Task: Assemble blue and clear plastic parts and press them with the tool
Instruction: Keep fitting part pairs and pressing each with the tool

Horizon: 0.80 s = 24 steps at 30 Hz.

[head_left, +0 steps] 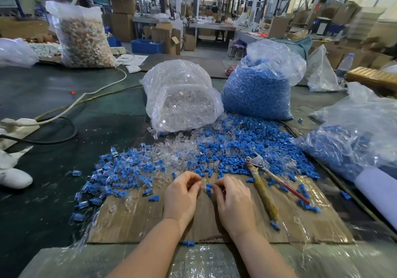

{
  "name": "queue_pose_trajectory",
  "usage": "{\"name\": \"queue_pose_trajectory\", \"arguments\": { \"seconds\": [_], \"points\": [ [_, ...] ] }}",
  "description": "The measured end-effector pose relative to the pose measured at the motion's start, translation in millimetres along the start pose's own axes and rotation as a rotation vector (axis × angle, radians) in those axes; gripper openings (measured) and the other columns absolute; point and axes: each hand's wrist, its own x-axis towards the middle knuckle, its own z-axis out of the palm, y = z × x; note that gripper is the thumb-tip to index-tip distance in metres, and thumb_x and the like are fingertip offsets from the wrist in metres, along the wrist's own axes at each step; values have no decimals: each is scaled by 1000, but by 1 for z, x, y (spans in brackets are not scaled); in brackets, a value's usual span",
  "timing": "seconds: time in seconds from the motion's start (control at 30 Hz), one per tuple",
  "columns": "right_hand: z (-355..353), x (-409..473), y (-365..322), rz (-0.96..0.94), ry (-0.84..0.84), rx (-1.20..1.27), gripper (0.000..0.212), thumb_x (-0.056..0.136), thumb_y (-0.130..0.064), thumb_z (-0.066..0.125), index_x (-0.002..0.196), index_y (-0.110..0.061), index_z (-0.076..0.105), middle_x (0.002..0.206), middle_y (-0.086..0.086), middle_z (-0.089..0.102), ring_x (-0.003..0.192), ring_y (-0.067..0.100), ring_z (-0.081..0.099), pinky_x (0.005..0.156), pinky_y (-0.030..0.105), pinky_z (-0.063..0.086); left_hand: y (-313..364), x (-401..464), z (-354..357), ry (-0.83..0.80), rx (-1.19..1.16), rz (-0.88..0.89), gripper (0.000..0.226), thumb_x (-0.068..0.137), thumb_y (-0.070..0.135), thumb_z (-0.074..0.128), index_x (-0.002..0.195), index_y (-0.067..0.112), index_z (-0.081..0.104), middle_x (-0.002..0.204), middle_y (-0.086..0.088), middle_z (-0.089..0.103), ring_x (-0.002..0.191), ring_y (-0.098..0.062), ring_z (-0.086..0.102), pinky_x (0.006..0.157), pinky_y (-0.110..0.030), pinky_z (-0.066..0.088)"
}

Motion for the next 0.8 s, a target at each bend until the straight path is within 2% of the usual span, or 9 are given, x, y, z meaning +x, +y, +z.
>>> {"name": "queue_pose_trajectory", "arguments": {
  "seconds": [0.1, 0.23, 0.33, 0.53, 0.67, 0.8],
  "points": [
    [0, 0, 0, -8, -22, -16, 13, 93, -27, 55, 83, -19, 57, 82, -9, 55, 81, 14, 50, 77, 31, 37, 1, -1, -1, -29, -70, -20, 26, 88, 8, 59, 84, 34, 60, 79, 7, 66, 74, -4, 64, 70, -16, 53],
    [0, -1, 0, -1, -38, -29, 15, 93, -29, 54, 84, -19, 58, 84, -7, 58, 83, 16, 52, 80, 33, 37, 2, -2, -2, -51, -31, 29, 37, 89, 8, 57, 83, 44, 56, 89, 7, 64, 74, 2, 62, 68, -9, 49],
    [1, 0, -1, -1, -32, -42, 15, 92, -28, 56, 83, -17, 59, 84, -4, 60, 84, 18, 54, 78, 33, 35, 2, -1, -2, -50, -73, 9, 36, 89, 6, 58, 79, 41, 57, 89, 5, 65, 72, 2, 63, 66, -9, 49],
    [1, -2, -3, -48, 22, -73, 15, 83, -20, 68, 72, -16, 58, 70, -4, 59, 69, 19, 57, 68, 32, 39, 2, -2, -1, -86, -77, 1, 29, 88, 6, 59, 78, 33, 58, 77, 4, 65, 72, -4, 63, 70, -20, 54],
    [2, -1, -3, -53, 45, -85, 20, 79, -19, 72, 68, -15, 56, 65, -3, 58, 63, 19, 56, 65, 30, 37, 3, -2, -1, -137, -118, 11, 25, 88, 3, 58, 89, 27, 64, 77, 6, 65, 68, 5, 61, 64, -10, 49],
    [4, -1, 1, -53, 9, -71, 18, 87, -25, 64, 73, -16, 57, 72, -4, 59, 70, 18, 55, 69, 28, 33, 4, -3, -2, -184, -138, -3, 27, 88, 1, 58, 83, 28, 64, 79, 4, 67, 70, 1, 64, 67, -12, 51]
  ]
}}
